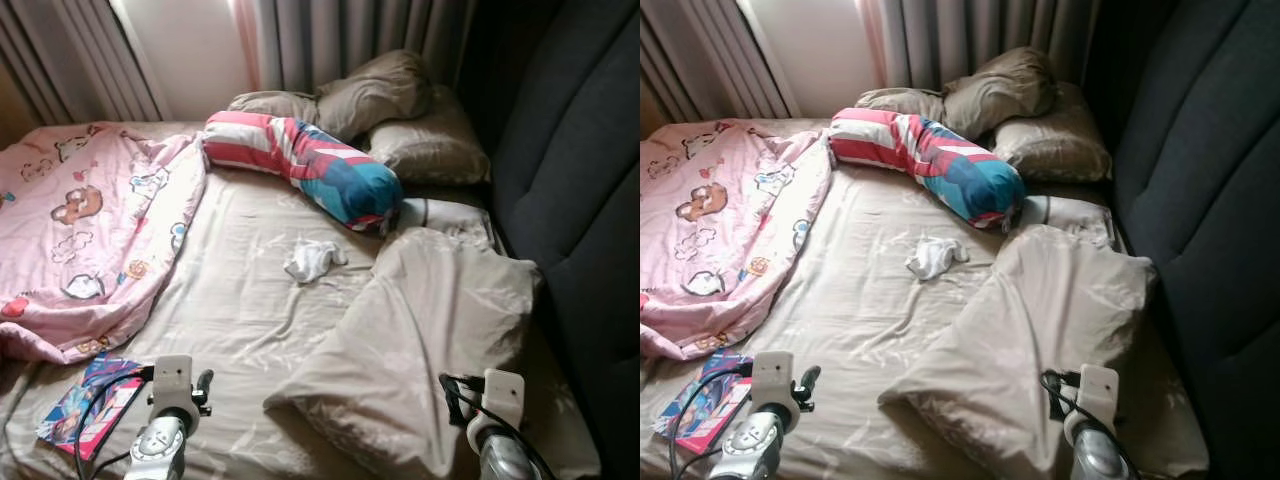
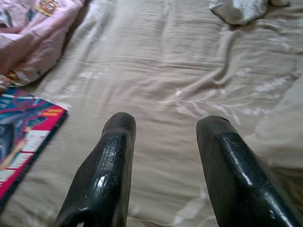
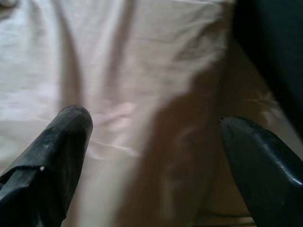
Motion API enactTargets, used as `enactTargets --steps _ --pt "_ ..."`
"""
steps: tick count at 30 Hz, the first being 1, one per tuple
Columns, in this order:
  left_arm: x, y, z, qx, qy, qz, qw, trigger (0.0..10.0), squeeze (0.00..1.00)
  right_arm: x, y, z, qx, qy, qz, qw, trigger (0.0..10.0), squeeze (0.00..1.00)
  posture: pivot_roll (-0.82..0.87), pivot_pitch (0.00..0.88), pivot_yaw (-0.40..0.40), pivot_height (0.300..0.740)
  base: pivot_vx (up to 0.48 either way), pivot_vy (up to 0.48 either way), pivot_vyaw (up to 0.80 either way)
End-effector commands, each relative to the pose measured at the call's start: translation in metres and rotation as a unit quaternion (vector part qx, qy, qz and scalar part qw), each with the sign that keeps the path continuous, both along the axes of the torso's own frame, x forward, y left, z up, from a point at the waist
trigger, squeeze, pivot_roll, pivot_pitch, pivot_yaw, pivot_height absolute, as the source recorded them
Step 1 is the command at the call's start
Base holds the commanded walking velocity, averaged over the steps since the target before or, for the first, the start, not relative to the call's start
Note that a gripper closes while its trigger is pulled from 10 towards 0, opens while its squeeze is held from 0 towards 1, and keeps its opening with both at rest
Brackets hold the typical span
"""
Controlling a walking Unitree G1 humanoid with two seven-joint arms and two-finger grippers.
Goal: Clean up the room
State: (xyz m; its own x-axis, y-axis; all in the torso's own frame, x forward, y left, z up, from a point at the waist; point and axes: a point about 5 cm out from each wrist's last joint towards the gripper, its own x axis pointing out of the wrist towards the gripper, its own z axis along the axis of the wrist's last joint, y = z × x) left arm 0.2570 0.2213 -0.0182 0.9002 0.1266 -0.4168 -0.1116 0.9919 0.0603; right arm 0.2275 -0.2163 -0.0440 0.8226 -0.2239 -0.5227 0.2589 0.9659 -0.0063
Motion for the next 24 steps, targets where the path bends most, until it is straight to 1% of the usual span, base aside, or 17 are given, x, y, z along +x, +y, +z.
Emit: enactTargets --steps 1,2,4,8,11,14,15,16,20,22,24 --pt "-0.005 0.007 -0.003 0.005 0.016 0.006 1.0 10.0 0.0 0.0 0.005 -0.002 0.017 0.006 -0.005 1.0 10.0 0.0 -0.07 0.058 0.022 0.74 0.0 0.0 0.0" --pt "-0.005 0.007 -0.004 0.004 0.017 0.007 1.0 10.0 0.0 -0.001 0.006 -0.003 0.028 0.01 -0.012 0.999 10.0 0.0 -0.07 0.06 0.023 0.74 0.0 0.0 0.0" --pt "-0.005 0.007 -0.004 0.003 0.017 0.007 1.0 10.0 0.0 -0.001 0.006 -0.004 0.036 0.013 -0.015 0.999 10.0 0.0 -0.07 0.06 0.023 0.74 0.0 0.0 0.0" --pt "-0.006 0.008 -0.004 0.003 0.017 0.007 1.0 10.0 0.0 -0.002 0.008 -0.006 0.043 0.022 -0.014 0.999 10.0 0.0 -0.07 0.067 0.027 0.74 0.0 0.0 0.0" --pt "-0.006 0.01 -0.004 0.005 0.017 0.006 1.0 10.0 0.0 -0.001 0.017 -0.009 0.074 0.033 -0.007 0.997 10.0 0.0 -0.07 0.079 0.035 0.74 0.0 0.0 0.0" --pt "-0.007 0.01 -0.003 0.005 0.017 0.005 1.0 10.0 0.0 -0.001 0.02 -0.009 0.086 0.034 -0.003 0.996 10.0 0.0 -0.06 0.084 0.039 0.74 0.0 0.0 0.0" --pt "-0.006 0.011 -0.003 0.006 0.016 0.003 1.0 10.0 0.0 -0.001 0.021 -0.009 0.087 0.034 -0.004 0.996 10.0 0.44 -0.05 0.093 0.043 0.74 0.0 0.0 0.0" --pt "-0.006 0.012 -0.002 0.01 0.012 -0.002 1.0 10.0 0.0 -0.001 0.023 -0.011 0.108 0.036 -0.025 0.993 10.0 1.0 -0.04 0.102 0.046 0.74 0.0 0.0 0.0" --pt "-0.006 0.017 0.001 0.019 0.006 -0.008 1.0 10.0 0.0 -0.002 0.025 -0.013 0.138 0.039 -0.058 0.988 10.0 1.0 -0.01 0.124 0.059 0.74 0.0 0.0 0.0" --pt "-0.006 0.019 0.002 0.022 0.004 -0.011 1.0 10.0 0.0 -0.003 0.025 -0.013 0.141 0.04 -0.064 0.987 10.0 1.0 0.0 0.132 0.065 0.74 0.0 0.0 0.0" --pt "-0.008 0.023 0.002 0.027 0.003 -0.013 1.0 10.0 0.0 -0.003 0.025 -0.013 0.132 0.04 -0.069 0.988 10.0 1.0 0.01 0.137 0.07 0.74 0.0 0.0 0.0"
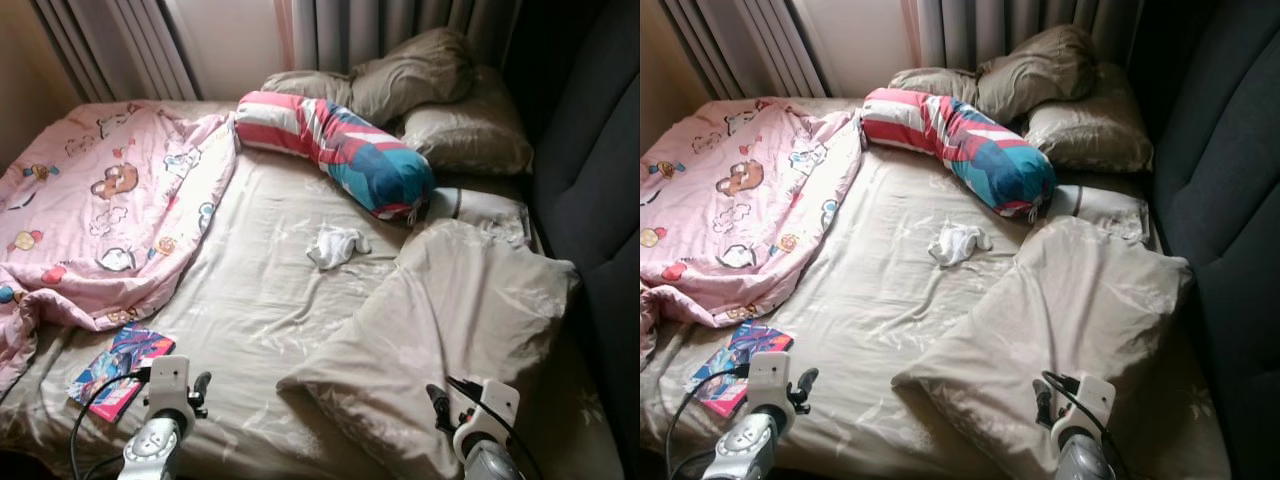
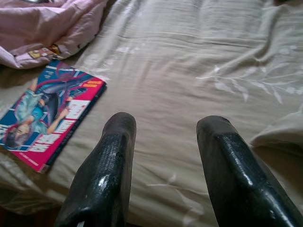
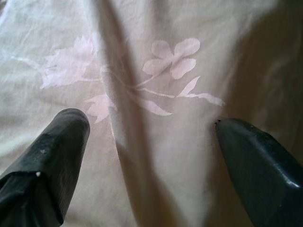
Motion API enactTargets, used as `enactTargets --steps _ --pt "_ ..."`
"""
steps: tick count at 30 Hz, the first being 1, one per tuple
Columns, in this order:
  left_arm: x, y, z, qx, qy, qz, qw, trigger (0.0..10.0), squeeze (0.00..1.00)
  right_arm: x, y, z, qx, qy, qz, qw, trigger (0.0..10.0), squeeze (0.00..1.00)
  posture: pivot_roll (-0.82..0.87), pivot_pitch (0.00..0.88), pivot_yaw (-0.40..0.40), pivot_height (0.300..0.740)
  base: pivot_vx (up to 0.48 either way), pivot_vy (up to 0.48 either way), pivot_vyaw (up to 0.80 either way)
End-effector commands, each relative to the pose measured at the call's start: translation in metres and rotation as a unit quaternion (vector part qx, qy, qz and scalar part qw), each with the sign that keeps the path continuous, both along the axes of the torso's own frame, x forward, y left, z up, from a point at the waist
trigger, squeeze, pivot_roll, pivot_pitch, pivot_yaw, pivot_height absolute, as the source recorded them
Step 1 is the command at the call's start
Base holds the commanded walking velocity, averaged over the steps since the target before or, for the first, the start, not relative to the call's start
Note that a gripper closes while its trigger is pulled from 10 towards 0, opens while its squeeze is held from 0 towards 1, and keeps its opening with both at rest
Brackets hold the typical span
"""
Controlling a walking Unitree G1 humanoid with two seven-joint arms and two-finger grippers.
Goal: Clean up the room
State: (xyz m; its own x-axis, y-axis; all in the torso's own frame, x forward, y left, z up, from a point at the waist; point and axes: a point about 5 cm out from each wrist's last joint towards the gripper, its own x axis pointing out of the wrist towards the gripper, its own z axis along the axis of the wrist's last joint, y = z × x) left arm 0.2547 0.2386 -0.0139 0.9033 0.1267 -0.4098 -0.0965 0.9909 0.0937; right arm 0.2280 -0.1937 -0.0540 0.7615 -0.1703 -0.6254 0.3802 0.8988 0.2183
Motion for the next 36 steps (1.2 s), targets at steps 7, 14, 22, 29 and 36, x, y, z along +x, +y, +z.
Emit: enactTargets --steps 7,14,22,29,36 --pt "-0.01 0.014 -0.002 0.022 0.011 -0.01 1.0 10.0 0.0 0.0 -0.008 0.002 -0.012 -0.002 -0.047 0.999 10.0 1.0 0.01 0.144 0.098 0.74 0.0 0.0 0.0" --pt "-0.008 0.014 -0.001 0.029 0.015 -0.021 0.999 10.0 0.0 -0.004 -0.017 0.002 -0.025 0.0 -0.072 0.997 10.0 1.0 0.0 0.131 0.103 0.74 0.0 0.0 0.0" --pt "-0.007 0.016 0.001 0.036 0.014 -0.029 0.999 10.0 0.0 -0.013 -0.011 -0.007 -0.015 0.03 -0.066 0.997 10.0 0.62 0.0 0.131 0.115 0.74 0.0 0.0 0.0" --pt "-0.011 0.024 0.003 0.048 0.014 -0.036 0.998 10.0 0.0 -0.023 -0.004 -0.015 0.0 0.056 -0.069 0.996 10.0 0.0 0.02 0.151 0.14 0.74 0.0 0.0 0.0" --pt "-0.01 0.029 0.008 0.054 0.002 -0.04 0.998 10.0 0.0 -0.035 -0.016 -0.019 0.006 0.077 -0.11 0.991 10.0 0.0 0.04 0.196 0.154 0.74 0.0 0.0 0.0"
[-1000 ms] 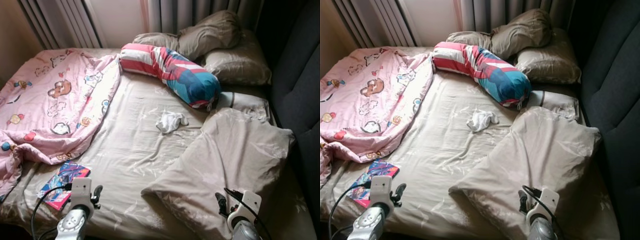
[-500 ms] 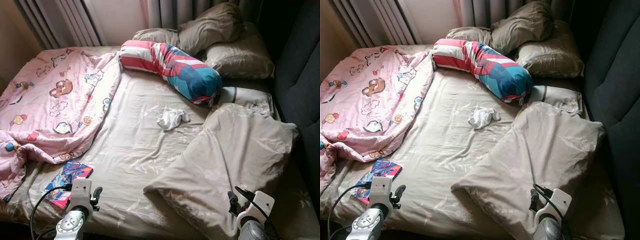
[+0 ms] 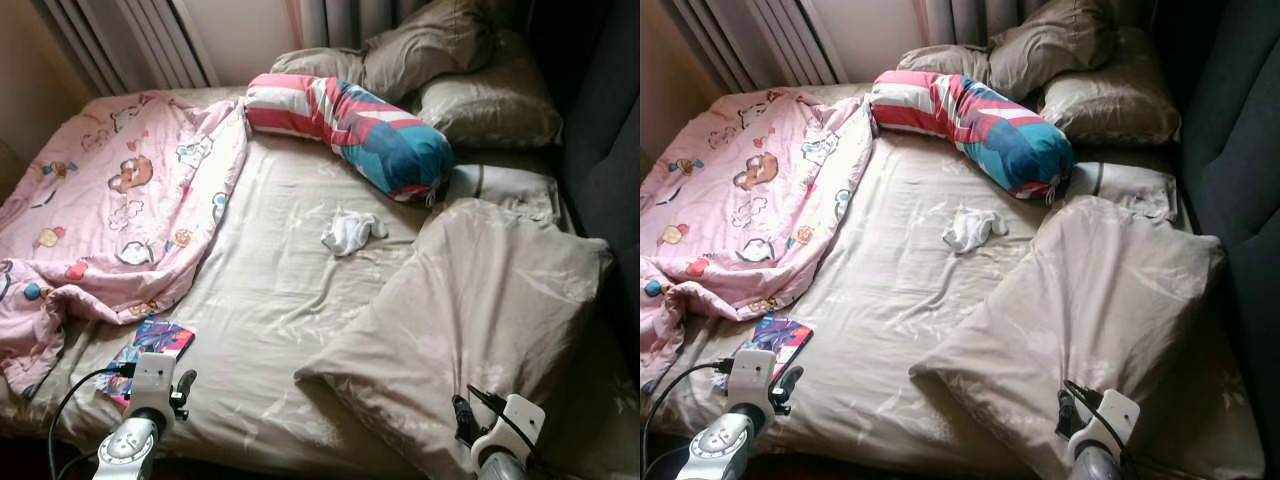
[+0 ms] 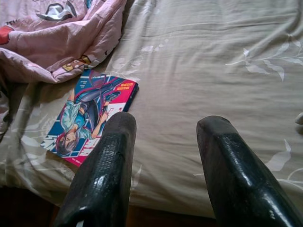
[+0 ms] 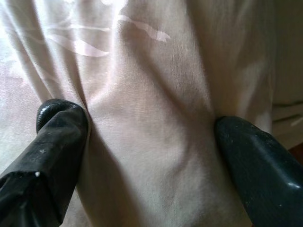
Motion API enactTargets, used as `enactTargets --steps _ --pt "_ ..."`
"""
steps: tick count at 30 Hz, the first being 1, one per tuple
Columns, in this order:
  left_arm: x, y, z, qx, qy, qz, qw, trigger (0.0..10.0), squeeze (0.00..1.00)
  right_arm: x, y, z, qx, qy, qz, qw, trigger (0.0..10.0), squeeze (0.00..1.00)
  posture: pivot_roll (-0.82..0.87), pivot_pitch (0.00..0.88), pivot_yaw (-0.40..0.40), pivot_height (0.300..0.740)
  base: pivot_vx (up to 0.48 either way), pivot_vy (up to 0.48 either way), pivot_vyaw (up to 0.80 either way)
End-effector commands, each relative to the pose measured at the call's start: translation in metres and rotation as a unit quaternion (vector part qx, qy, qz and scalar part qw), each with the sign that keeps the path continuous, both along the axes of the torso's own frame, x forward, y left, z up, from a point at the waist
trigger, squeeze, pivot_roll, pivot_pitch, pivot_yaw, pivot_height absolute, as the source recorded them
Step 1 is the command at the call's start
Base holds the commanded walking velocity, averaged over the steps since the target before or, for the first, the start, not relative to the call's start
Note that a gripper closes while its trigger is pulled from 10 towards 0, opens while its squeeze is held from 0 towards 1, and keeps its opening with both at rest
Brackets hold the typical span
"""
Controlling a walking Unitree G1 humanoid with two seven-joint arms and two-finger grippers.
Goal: Clean up the room
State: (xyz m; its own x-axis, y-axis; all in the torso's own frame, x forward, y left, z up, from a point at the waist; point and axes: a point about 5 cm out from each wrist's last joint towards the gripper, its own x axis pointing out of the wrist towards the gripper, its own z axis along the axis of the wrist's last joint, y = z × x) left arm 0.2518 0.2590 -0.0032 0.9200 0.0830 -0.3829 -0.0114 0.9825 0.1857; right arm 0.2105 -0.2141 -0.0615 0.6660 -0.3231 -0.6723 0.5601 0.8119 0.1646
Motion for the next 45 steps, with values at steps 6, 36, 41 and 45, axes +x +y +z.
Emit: enactTargets --steps 6,36,41,45 --pt "0.002 0.011 0.012 0.011 -0.022 -0.007 1.0 10.0 0.0 -0.016 -0.002 -0.01 0.03 0.034 -0.042 0.998 10.0 0.0 0.08 0.236 0.159 0.74 0.0 0.0 0.0" --pt "0.005 0.031 0.04 0.038 -0.05 -0.019 0.998 10.0 0.0 -0.031 0.035 -0.026 0.103 0.082 -0.002 0.991 0.0 0.0 0.19 0.312 0.228 0.74 0.0 0.0 0.0" --pt "0.006 0.031 0.04 0.038 -0.048 -0.017 0.998 10.0 0.0 -0.029 0.035 -0.025 0.101 0.081 0.001 0.992 0.0 0.0 0.19 0.311 0.227 0.74 0.0 0.0 0.0" --pt "0.007 0.032 0.041 0.038 -0.049 -0.014 0.998 10.0 0.0 -0.029 0.035 -0.025 0.097 0.081 0.005 0.992 0.0 0.0 0.18 0.31 0.226 0.74 0.0 0.0 0.0"
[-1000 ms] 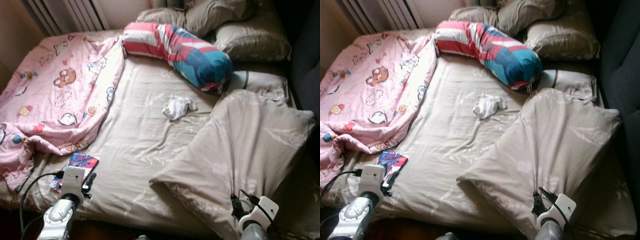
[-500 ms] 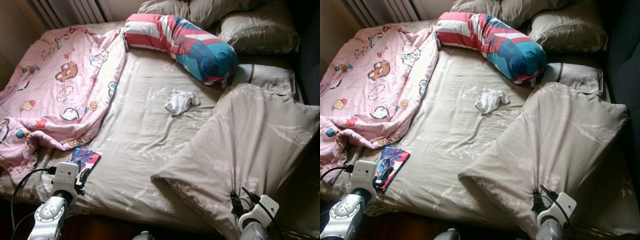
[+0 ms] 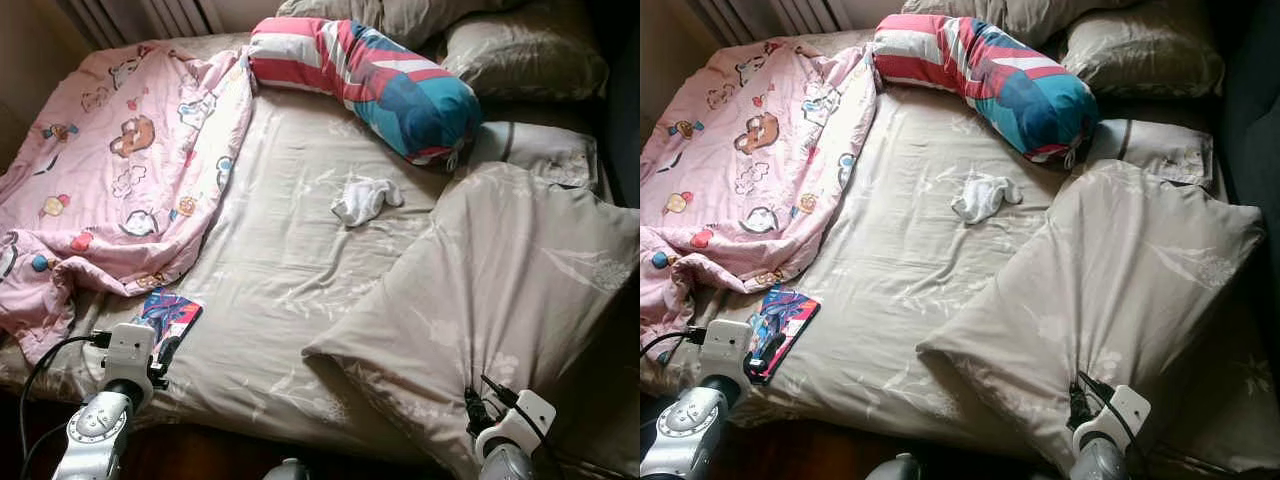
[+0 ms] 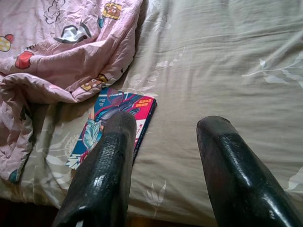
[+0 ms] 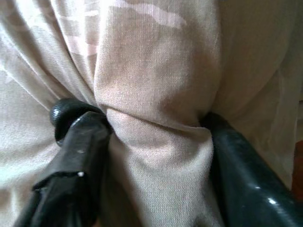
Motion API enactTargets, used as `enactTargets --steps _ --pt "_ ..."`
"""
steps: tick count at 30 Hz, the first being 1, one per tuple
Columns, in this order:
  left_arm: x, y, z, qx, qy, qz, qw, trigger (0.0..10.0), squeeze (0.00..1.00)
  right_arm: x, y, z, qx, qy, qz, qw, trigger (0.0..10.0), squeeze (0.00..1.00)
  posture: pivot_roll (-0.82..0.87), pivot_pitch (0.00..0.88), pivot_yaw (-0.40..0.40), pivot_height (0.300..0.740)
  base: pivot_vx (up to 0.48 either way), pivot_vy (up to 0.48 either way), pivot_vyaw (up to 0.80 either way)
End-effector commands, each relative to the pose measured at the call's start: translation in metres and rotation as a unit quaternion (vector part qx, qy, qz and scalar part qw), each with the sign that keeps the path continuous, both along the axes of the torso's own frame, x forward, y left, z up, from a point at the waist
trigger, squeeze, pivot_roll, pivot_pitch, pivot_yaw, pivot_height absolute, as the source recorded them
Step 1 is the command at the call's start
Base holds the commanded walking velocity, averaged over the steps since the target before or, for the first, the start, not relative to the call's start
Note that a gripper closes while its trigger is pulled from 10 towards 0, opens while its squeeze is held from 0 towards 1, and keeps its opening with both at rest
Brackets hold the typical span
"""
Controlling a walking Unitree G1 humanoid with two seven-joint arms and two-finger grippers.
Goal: Clean up the room
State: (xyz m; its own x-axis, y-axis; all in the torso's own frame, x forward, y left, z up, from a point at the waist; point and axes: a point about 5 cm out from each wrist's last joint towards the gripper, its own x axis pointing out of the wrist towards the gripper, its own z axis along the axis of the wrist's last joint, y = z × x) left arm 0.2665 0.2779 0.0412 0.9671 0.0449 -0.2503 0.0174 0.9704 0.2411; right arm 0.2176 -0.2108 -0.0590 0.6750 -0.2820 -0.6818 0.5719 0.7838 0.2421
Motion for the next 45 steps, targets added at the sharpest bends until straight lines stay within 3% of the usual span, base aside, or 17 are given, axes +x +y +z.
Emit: enactTargets --steps 1,28,35,36,37,42,43,45 --pt "-0.008 0.014 -0.003 0.009 0.019 0.017 1.0 10.0 0.0 -0.036 0.031 -0.027 0.057 0.091 0.02 0.994 0.0 0.0 0.18 0.31 0.226 0.74 0.0 0.0 0.0" --pt "0.002 -0.01 -0.016 -0.016 0.031 0.017 0.999 10.0 0.0 -0.024 0.01 -0.018 -0.006 0.077 0.03 0.997 0.0 0.0 0.08 0.258 0.186 0.74 0.0 0.0 0.0" --pt "0.006 -0.025 -0.023 -0.03 0.036 0.014 0.999 10.0 0.0 -0.02 -0.006 -0.012 -0.033 0.074 0.014 0.997 0.0 0.0 0.04 0.234 0.16 0.74 0.0 0.0 0.0" --pt "0.006 -0.026 -0.023 -0.031 0.036 0.014 0.999 10.0 0.0 -0.02 -0.009 -0.011 -0.035 0.073 0.009 0.997 0.7 0.0 0.03 0.229 0.153 0.74 0.0 0.0 0.0" --pt "0.006 -0.028 -0.025 -0.033 0.037 0.015 0.999 10.0 0.0 -0.019 -0.014 -0.009 -0.041 0.068 0.001 0.997 10.0 0.0 0.02 0.222 0.145 0.74 0.0 0.0 0.0" --pt "0.004 -0.032 -0.029 -0.04 0.04 0.019 0.998 10.0 0.0 -0.015 -0.034 -0.001 -0.069 0.05 -0.025 0.996 10.0 0.0 0.0 0.216 0.13 0.74 0.0 0.0 0.0" --pt "0.004 -0.034 -0.031 -0.043 0.042 0.023 0.998 10.0 0.0 -0.011 -0.048 0.006 -0.097 0.041 -0.038 0.994 10.0 0.0 -0.01 0.214 0.122 0.74 0.0 0.0 0.0" --pt "0.003 -0.035 -0.032 -0.044 0.043 0.024 0.998 10.0 0.0 -0.007 -0.056 0.012 -0.113 0.03 -0.049 0.992 10.0 0.0 -0.02 0.213 0.116 0.74 0.0 0.0 0.0"
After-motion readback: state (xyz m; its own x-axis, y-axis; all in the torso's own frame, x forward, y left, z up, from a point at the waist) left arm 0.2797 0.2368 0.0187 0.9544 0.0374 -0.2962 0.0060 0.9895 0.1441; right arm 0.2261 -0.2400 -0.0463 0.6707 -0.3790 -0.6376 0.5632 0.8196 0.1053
